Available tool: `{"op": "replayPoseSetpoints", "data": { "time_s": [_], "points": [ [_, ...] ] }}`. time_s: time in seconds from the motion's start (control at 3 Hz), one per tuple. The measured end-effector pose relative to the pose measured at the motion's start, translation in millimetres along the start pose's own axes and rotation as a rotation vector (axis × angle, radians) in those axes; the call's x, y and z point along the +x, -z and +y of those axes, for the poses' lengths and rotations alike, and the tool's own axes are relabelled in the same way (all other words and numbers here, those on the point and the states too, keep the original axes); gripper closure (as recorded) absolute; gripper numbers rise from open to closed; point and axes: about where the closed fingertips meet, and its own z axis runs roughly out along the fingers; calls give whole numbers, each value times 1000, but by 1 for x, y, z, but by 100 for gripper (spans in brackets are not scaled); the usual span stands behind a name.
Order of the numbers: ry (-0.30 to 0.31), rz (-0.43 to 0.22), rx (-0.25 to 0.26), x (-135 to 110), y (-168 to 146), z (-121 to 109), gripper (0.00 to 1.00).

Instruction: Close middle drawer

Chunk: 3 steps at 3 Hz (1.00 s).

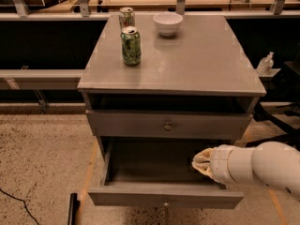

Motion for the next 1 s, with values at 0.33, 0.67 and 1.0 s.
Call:
{"op": "replayPoseSetpoints", "data": {
  "time_s": [0.33, 0.67, 1.0],
  "points": [
    [-37, 8, 33, 11, 0, 11, 100],
    [-87, 7, 59, 27, -3, 29, 100],
    [-127, 3, 49, 41, -13, 47, 100]
  ]
}}
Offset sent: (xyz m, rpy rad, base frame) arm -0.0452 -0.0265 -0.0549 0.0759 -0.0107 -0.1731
